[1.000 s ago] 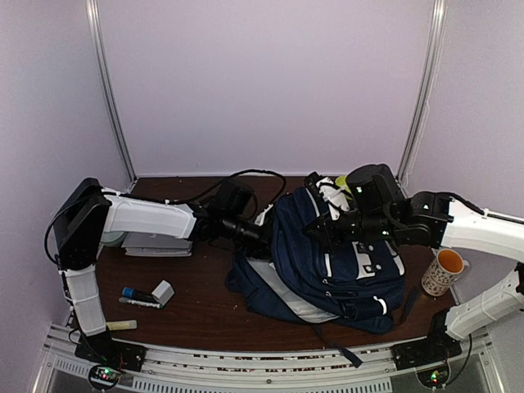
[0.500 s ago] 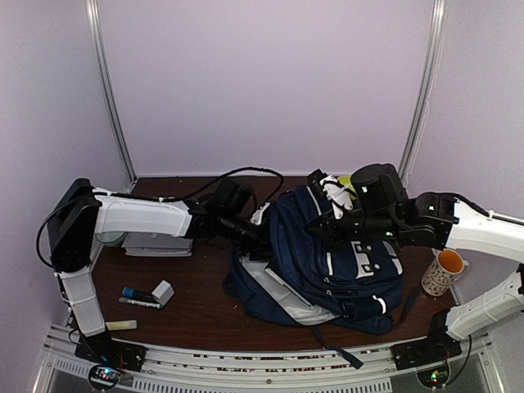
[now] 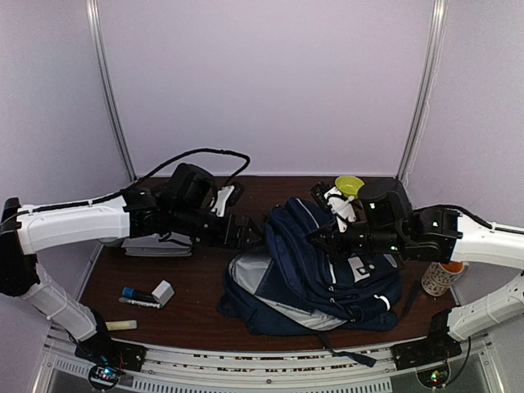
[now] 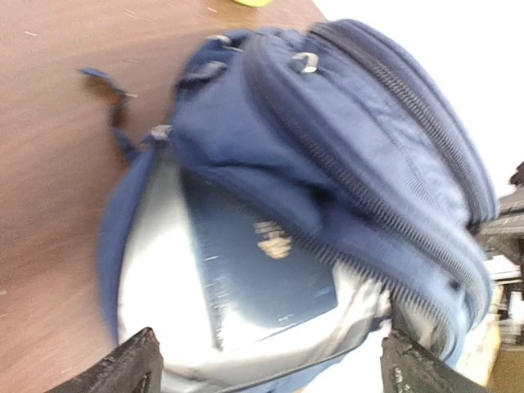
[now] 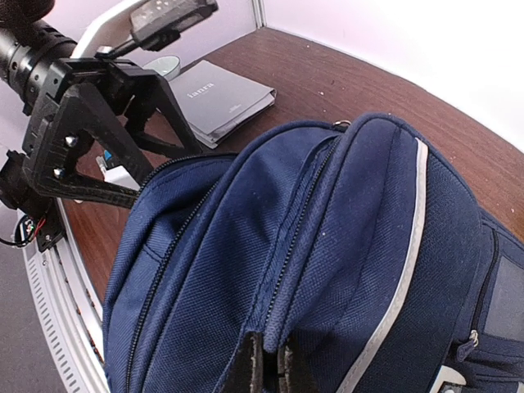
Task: Pack the student bag
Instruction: Place the book in the largest pocket of the bag, then move the book to the center of the board.
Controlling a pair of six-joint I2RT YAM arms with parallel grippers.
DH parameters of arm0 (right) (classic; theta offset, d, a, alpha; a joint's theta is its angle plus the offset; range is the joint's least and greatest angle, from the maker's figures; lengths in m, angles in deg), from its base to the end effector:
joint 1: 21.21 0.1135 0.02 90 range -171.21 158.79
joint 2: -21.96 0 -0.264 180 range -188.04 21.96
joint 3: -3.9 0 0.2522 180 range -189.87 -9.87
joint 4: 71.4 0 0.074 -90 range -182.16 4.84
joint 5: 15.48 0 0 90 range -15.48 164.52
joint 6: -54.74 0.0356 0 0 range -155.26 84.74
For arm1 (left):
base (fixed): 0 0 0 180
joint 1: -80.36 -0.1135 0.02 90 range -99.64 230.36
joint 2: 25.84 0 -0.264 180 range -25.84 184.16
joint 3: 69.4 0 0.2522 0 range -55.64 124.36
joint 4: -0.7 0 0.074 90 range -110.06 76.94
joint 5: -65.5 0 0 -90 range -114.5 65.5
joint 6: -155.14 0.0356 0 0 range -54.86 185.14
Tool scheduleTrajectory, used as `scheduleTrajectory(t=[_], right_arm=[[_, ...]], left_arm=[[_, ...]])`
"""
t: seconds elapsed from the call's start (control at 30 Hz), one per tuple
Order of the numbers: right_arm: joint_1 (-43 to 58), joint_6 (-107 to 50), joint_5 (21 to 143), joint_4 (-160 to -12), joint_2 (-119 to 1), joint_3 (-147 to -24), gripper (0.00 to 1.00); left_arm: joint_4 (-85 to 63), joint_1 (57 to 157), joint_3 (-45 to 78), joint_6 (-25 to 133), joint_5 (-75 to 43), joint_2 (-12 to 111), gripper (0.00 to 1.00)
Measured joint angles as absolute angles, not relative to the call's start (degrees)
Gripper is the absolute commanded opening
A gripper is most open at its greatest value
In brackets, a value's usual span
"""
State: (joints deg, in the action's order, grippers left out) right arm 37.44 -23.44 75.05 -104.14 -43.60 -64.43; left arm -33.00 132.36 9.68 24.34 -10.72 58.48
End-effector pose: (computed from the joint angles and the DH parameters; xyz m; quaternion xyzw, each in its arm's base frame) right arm 0.1338 0.2202 0.3113 -0.3462 0.7937 0.2919 0.4063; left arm 0.1962 -0.2648 0.2849 0.1389 0.8865 -0.3845 0.2167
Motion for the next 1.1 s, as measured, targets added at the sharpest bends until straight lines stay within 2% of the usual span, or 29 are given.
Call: scheduleTrajectory(t=[0.33,0.67,0.9,1.1], right_arm=[[37.57,-24.36,74.72,-103.44,-43.6,-63.75,0.0],[37.66,-23.44,73.7,-102.17,-41.78,-61.61,0.0],[36.35,-22.4,73.04,-99.79,-38.31,-58.14,0.0],[33.46,-21.46,75.64,-95.73,-37.17,-54.81,0.0]], left_arm=[[-46.07,132.45,8.35,27.27,-29.76,50.8,0.98],[-56.48,131.31,8.32,22.46,-48.97,44.88,0.98],[-58.36,123.51,5.07,21.46,-50.76,41.23,0.98],[-59.27,121.74,1.42,20.8,-51.9,36.36,0.98]])
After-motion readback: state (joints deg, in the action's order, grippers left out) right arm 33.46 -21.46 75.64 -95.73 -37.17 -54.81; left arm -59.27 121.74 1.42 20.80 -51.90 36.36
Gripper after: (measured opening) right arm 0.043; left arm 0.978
